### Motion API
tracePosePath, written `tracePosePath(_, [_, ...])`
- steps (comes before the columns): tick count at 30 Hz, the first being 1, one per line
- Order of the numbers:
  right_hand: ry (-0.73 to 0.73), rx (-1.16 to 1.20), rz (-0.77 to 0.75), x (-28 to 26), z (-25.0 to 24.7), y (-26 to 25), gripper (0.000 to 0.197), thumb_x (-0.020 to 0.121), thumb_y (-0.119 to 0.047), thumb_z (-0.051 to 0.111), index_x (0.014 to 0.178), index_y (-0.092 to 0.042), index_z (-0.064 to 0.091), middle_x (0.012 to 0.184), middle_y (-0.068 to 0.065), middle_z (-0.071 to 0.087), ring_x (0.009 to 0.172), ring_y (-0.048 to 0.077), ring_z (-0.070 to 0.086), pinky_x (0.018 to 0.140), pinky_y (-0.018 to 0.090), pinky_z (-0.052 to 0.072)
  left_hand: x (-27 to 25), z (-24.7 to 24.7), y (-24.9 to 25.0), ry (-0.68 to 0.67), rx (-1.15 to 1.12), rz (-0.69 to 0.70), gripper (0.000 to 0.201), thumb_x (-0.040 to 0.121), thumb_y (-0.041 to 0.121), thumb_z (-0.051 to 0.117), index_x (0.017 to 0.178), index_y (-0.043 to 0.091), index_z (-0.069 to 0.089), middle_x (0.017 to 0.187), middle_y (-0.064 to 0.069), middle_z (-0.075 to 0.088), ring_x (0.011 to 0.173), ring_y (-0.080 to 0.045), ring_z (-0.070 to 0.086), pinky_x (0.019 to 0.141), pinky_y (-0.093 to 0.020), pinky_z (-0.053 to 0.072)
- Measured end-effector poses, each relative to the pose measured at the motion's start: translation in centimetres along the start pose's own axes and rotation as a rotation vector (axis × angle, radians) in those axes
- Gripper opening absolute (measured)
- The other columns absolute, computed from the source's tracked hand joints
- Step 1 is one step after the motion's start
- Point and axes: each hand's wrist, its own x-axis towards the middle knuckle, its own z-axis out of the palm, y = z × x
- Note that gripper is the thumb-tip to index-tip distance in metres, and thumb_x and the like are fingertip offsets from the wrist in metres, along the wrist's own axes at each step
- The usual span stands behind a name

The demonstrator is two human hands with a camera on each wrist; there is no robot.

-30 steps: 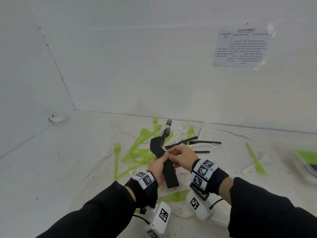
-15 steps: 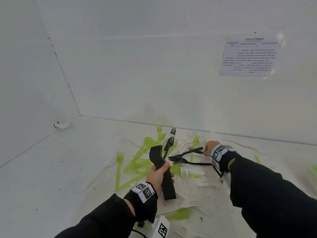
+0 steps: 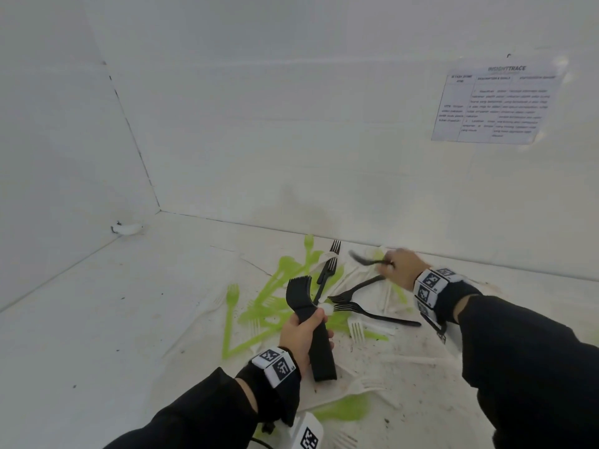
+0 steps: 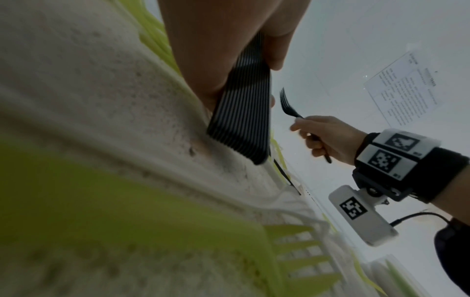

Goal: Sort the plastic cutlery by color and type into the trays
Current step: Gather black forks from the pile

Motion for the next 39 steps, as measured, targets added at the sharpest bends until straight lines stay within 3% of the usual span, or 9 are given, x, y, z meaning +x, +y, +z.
tracePosePath(3, [-0.438, 0.035, -0.217, -0.9, 1.6, -1.6, 0.018, 0.076, -0.032, 0.074, 0.081, -0.024, 0.059, 0.086, -0.003, 0.056, 0.082, 0.013, 0.052, 0.065, 0.019, 0.038, 0.1, -0.1, 0.0, 0.009, 0.001, 0.008, 0.007, 0.09, 0.007, 0.058, 0.089, 0.003, 0.052, 0.077, -0.01, 0.055, 0.056, -0.024, 0.053, 0.051, -0.031, 0.049])
tracePosePath(5, [-0.531, -0.073, -0.252, -0.6, 2.8, -2.2, 0.033, 0.07, -0.027, 0.08, 0.069, -0.032, 0.047, 0.08, -0.008, 0.054, 0.084, 0.012, 0.051, 0.069, 0.022, 0.039, 0.1, -0.1, -0.1, 0.013, 0.006, 0.01, 0.007, 0.091, 0.007, 0.057, 0.089, 0.004, 0.052, 0.076, -0.01, 0.055, 0.056, -0.024, 0.053, 0.05, -0.03, 0.049])
tracePosePath(10, [-0.419, -0.169, -0.239, 0.9, 3.3, -2.1, 0.038, 0.079, -0.014, 0.068, 0.064, -0.029, 0.036, 0.086, -0.002, 0.051, 0.086, 0.015, 0.046, 0.073, 0.021, 0.034, -0.1, -0.2, -0.2, 0.002, -0.013, 0.009, 0.008, 0.091, 0.006, 0.056, 0.085, 0.004, 0.051, 0.074, -0.01, 0.054, 0.056, -0.024, 0.051, 0.051, -0.03, 0.047])
tracePosePath(13, [-0.355, -0.109, -0.214, 1.3, 1.7, -1.6, 0.006, 0.087, -0.014, 0.059, 0.084, -0.018, 0.056, 0.097, 0.007, 0.056, 0.093, 0.018, 0.052, 0.074, 0.019, 0.031, -0.1, -0.3, -0.4, 0.006, -0.007, 0.007, 0.007, 0.091, 0.006, 0.057, 0.085, 0.003, 0.052, 0.075, -0.011, 0.054, 0.057, -0.024, 0.052, 0.052, -0.031, 0.048])
tracePosePath(16, [-0.303, -0.096, -0.183, 2.3, 1.0, -1.5, 0.026, 0.091, -0.015, 0.054, 0.116, -0.011, 0.062, 0.117, 0.008, 0.062, 0.112, 0.022, 0.054, 0.083, 0.02, 0.036, 0.1, -0.4, -0.6, 0.017, 0.0, -0.002, 0.008, 0.09, 0.007, 0.058, 0.086, 0.002, 0.053, 0.075, -0.011, 0.055, 0.057, -0.024, 0.053, 0.051, -0.031, 0.049])
tracePosePath(28, [-0.288, -0.376, -0.24, 3.3, 3.0, -3.4, 0.031, 0.094, -0.013, 0.046, 0.122, -0.013, 0.058, 0.127, 0.01, 0.053, 0.121, 0.027, 0.046, 0.1, 0.031, 0.036, 1.4, 0.3, 0.0, -0.001, -0.01, -0.022, 0.01, 0.092, 0.01, 0.056, 0.086, 0.003, 0.051, 0.073, -0.009, 0.054, 0.053, -0.021, 0.053, 0.046, -0.029, 0.05])
tracePosePath(31, [-0.199, -0.399, -0.182, 2.7, 2.0, -3.3, 0.027, 0.094, -0.026, 0.048, 0.118, -0.021, 0.059, 0.124, 0.003, 0.055, 0.122, 0.025, 0.042, 0.099, 0.037, 0.034, 1.7, 0.6, 0.2, -0.006, -0.015, -0.016, 0.011, 0.093, 0.009, 0.054, 0.082, 0.007, 0.051, 0.074, -0.007, 0.055, 0.056, -0.021, 0.052, 0.047, -0.029, 0.05])
tracePosePath(34, [-0.117, -0.123, -0.077, 1.6, 0.6, -3.7, 0.029, 0.094, -0.026, 0.052, 0.115, -0.009, 0.059, 0.117, 0.012, 0.06, 0.113, 0.028, 0.053, 0.091, 0.031, 0.039, 1.9, 0.9, 0.5, -0.011, -0.024, 0.008, 0.012, 0.094, 0.009, 0.053, 0.082, 0.006, 0.05, 0.072, -0.006, 0.055, 0.053, -0.019, 0.054, 0.049, -0.029, 0.049])
tracePosePath(39, [-0.192, 0.484, 0.0, -1.8, 1.9, -6.0, 0.018, 0.093, -0.026, 0.053, 0.089, -0.009, 0.058, 0.065, 0.001, 0.053, 0.063, 0.019, 0.054, 0.056, 0.022, 0.043, 2.0, 1.6, 0.6, -0.02, -0.047, 0.023, 0.016, 0.094, 0.016, 0.053, 0.081, 0.008, 0.051, 0.073, -0.006, 0.054, 0.051, -0.018, 0.056, 0.048, -0.029, 0.048])
